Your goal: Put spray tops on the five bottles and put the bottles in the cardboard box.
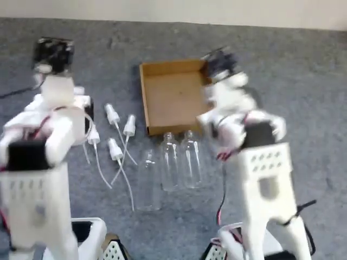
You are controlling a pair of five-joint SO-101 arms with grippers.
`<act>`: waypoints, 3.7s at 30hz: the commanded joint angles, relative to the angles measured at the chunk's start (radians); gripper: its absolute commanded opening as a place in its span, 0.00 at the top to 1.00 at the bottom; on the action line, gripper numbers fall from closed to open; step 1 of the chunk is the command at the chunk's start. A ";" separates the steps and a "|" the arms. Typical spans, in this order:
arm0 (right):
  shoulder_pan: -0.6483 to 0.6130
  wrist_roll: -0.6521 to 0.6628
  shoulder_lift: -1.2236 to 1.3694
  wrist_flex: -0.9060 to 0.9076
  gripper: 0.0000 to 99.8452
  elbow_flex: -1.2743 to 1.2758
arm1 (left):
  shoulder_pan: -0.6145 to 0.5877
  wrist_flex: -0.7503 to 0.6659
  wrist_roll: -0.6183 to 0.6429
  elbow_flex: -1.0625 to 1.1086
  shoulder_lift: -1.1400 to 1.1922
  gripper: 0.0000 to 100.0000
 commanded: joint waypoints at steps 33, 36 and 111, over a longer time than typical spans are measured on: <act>0.618 0.218 -0.254 -0.015 1.00 0.274 | -0.343 -0.474 -0.196 -0.211 0.777 0.86; 0.671 0.252 -0.174 -0.015 1.00 0.278 | -0.343 -0.571 -0.098 -0.358 0.952 0.86; 0.731 0.327 0.076 -0.346 1.00 0.541 | -0.058 0.321 -0.465 -1.102 1.414 0.86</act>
